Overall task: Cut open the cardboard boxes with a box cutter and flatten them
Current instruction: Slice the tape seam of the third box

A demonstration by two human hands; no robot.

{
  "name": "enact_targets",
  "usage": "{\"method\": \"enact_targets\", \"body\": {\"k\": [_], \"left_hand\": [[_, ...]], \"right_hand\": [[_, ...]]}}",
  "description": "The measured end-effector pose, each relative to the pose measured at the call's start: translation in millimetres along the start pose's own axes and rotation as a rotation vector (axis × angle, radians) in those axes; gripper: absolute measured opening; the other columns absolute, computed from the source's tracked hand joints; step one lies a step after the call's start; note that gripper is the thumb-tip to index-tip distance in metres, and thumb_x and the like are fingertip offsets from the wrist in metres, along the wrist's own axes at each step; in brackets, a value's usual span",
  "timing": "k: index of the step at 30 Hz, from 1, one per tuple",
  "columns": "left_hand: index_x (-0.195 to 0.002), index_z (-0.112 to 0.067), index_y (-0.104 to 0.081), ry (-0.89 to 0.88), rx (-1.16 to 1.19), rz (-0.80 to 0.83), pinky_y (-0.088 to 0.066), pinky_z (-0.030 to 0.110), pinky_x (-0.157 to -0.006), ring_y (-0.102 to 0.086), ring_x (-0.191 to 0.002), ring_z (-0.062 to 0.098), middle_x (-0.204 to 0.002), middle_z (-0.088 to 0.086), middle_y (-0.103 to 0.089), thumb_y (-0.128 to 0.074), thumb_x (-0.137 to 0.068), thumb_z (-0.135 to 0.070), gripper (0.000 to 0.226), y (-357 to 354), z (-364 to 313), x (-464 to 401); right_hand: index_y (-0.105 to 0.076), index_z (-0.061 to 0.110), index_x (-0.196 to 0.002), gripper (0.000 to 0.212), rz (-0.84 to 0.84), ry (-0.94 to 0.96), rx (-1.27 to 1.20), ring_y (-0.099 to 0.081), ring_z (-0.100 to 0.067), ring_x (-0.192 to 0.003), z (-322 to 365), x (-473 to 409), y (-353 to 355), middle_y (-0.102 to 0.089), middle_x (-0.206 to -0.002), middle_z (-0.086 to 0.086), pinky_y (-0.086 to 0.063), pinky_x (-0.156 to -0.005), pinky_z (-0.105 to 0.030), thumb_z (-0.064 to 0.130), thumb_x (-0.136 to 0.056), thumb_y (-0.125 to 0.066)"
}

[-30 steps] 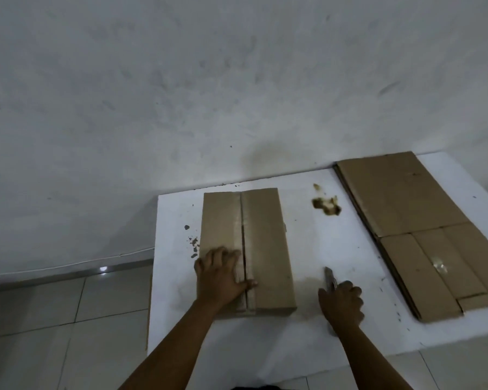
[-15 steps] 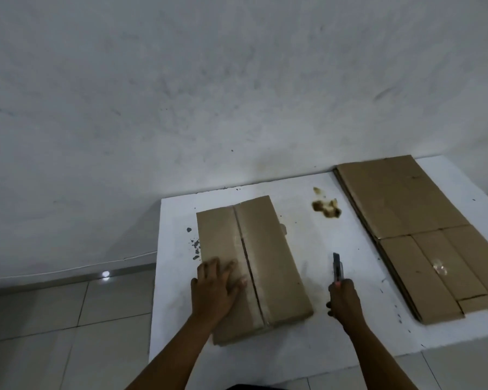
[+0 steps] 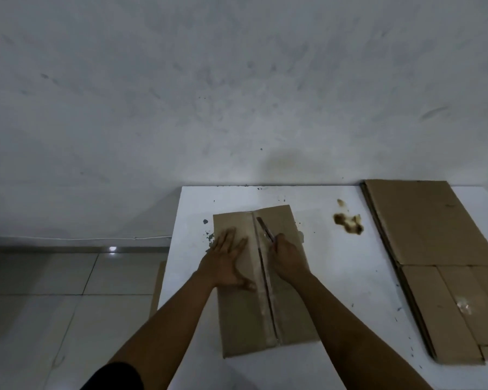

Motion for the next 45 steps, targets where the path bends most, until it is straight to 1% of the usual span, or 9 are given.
{"method": "enact_targets", "body": {"k": [5,8,14,22,26,30,36,42,45], "left_hand": [[-0.155,-0.037,0.015,-0.009,-0.044,-0.057,0.002,0.049,-0.124,0.031,-0.147,0.025,-0.160,0.003,0.032,-0.019,-0.040,-0.109,0.140,-8,4,-8],[-0.156,-0.035,0.013,0.027,-0.026,-0.088,0.005,0.047,-0.123,0.028,-0.148,0.025,-0.160,0.004,0.030,-0.029,-0.044,-0.105,0.138,-9,1,-9],[-0.156,-0.033,0.013,0.068,0.018,-0.130,0.023,0.037,-0.113,0.037,-0.142,0.024,-0.157,0.003,0.035,-0.026,-0.042,-0.103,0.140,-9,-7,-10],[-0.157,-0.033,0.010,0.065,-0.011,-0.150,0.020,0.040,-0.117,0.030,-0.147,0.026,-0.161,0.006,0.029,-0.040,-0.051,-0.102,0.137,-14,-6,-12],[-0.156,-0.034,0.013,0.071,0.010,-0.131,0.020,0.040,-0.118,0.033,-0.146,0.023,-0.159,0.004,0.033,-0.044,-0.053,-0.100,0.135,-14,-6,-12],[-0.156,-0.034,0.014,0.068,0.015,-0.133,0.019,0.041,-0.118,0.033,-0.146,0.023,-0.160,0.005,0.032,-0.028,-0.047,-0.104,0.136,-12,-7,-11],[-0.157,-0.033,0.012,0.079,-0.007,-0.124,0.023,0.038,-0.114,0.032,-0.147,0.023,-0.160,0.005,0.032,-0.047,-0.054,-0.099,0.135,-13,-6,-12],[-0.157,-0.033,0.013,0.081,-0.009,-0.093,0.019,0.041,-0.117,0.032,-0.146,0.025,-0.160,0.006,0.032,-0.010,-0.037,-0.109,0.144,-13,-7,-13],[-0.156,-0.032,0.014,0.082,0.004,-0.085,0.018,0.043,-0.118,0.034,-0.145,0.025,-0.159,0.006,0.034,-0.012,-0.036,-0.109,0.145,-13,-8,-12]], "right_hand": [[-0.049,0.005,-0.115,0.021,0.025,-0.046,0.047,-0.065,-0.036,-0.090,20,-40,-10,-0.067,-0.107,-0.021,-0.050,-0.076,-0.038,0.017,-0.102,-0.037],[-0.045,-0.003,-0.128,0.033,0.012,-0.081,0.057,-0.063,-0.039,-0.098,23,-53,-12,-0.064,-0.114,-0.023,-0.049,-0.082,-0.040,0.015,-0.101,-0.038],[-0.048,-0.005,-0.119,0.026,0.022,-0.053,0.093,-0.063,-0.039,-0.092,25,-61,-13,-0.065,-0.108,-0.026,-0.047,-0.073,-0.037,0.013,-0.103,-0.036],[-0.041,-0.004,-0.138,0.041,0.027,-0.111,0.174,-0.061,-0.039,-0.108,46,-62,-16,-0.061,-0.123,-0.024,-0.049,-0.087,-0.040,0.010,-0.099,-0.044],[-0.047,-0.001,-0.131,0.033,-0.023,-0.127,0.176,-0.064,-0.035,-0.106,54,-57,-21,-0.063,-0.120,-0.020,-0.049,-0.083,-0.039,0.013,-0.101,-0.045],[-0.047,-0.001,-0.130,0.033,-0.041,-0.128,0.172,-0.063,-0.034,-0.108,57,-50,-22,-0.063,-0.122,-0.020,-0.048,-0.085,-0.037,0.016,-0.102,-0.046],[-0.049,-0.002,-0.127,0.030,-0.033,-0.132,0.185,-0.065,-0.034,-0.106,55,-46,-19,-0.064,-0.119,-0.020,-0.045,-0.076,-0.032,0.013,-0.102,-0.044],[-0.053,-0.002,-0.123,0.027,0.010,-0.140,0.204,-0.066,-0.031,-0.103,49,-37,-21,-0.065,-0.117,-0.018,-0.050,-0.079,-0.034,0.013,-0.101,-0.045],[-0.052,-0.002,-0.124,0.027,0.013,-0.134,0.225,-0.065,-0.031,-0.105,49,-34,-19,-0.065,-0.119,-0.019,-0.051,-0.085,-0.036,0.012,-0.101,-0.045]]}}
Point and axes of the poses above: each hand's wrist, its own x-axis away from the middle knuckle, its own y-axis out of the back of the hand, z = x × y, the point moved 4 cm from there along -x, towards the middle knuckle
